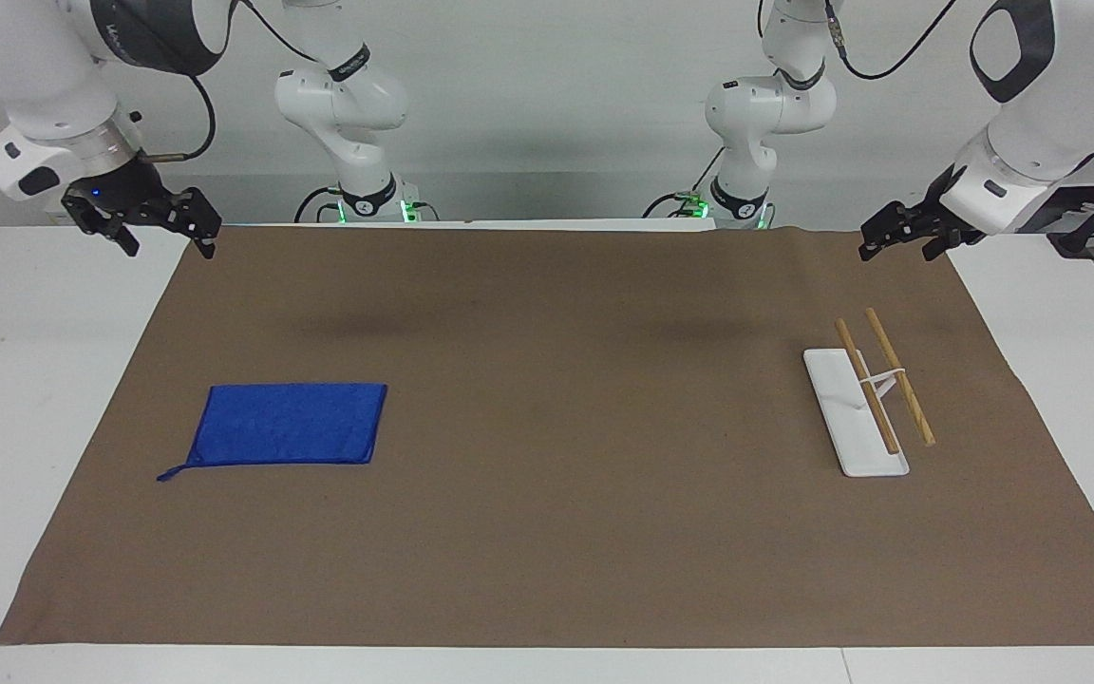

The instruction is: Right arm passes towel to left arm to hang

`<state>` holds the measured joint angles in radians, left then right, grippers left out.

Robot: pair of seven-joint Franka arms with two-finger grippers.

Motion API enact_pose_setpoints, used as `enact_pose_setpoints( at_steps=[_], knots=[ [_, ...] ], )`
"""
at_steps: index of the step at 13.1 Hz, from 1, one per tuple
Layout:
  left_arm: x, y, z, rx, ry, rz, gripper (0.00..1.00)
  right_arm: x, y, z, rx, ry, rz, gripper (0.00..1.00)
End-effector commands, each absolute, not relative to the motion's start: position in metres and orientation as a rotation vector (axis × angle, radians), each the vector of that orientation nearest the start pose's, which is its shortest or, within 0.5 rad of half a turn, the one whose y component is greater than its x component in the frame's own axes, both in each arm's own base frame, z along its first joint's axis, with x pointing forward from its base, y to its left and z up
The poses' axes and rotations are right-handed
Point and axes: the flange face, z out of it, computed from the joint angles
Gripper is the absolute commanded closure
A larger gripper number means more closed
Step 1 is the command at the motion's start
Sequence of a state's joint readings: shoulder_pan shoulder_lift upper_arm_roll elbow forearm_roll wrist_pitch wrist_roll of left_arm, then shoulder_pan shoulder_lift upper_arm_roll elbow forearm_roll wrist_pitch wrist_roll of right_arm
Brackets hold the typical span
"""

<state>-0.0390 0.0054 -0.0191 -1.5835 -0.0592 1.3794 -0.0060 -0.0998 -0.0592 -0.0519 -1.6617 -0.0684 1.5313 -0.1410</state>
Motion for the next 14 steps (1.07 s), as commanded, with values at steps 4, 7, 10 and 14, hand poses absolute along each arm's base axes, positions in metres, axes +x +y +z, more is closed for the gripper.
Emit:
enact_pose_setpoints(
  at_steps=[4,7,10,14],
  knots=[
    [0.527,-0.036,0.603,-3.156,0.075,0.313,0.0,0.519,-0.088,0.609,-3.193,0.111,0.142,0.0],
    [0.527,-0.036,0.603,-3.156,0.075,0.313,0.0,0.523,-0.081,0.596,-3.195,0.1,0.141,0.0],
    [0.527,-0.036,0.603,-3.156,0.075,0.313,0.0,0.534,-0.078,0.535,-3.199,0.06,0.05,0.0],
    [0.527,-0.036,0.603,-3.156,0.075,0.313,0.0,0.537,-0.078,0.462,-3.166,0.026,-0.104,0.0]
  ],
)
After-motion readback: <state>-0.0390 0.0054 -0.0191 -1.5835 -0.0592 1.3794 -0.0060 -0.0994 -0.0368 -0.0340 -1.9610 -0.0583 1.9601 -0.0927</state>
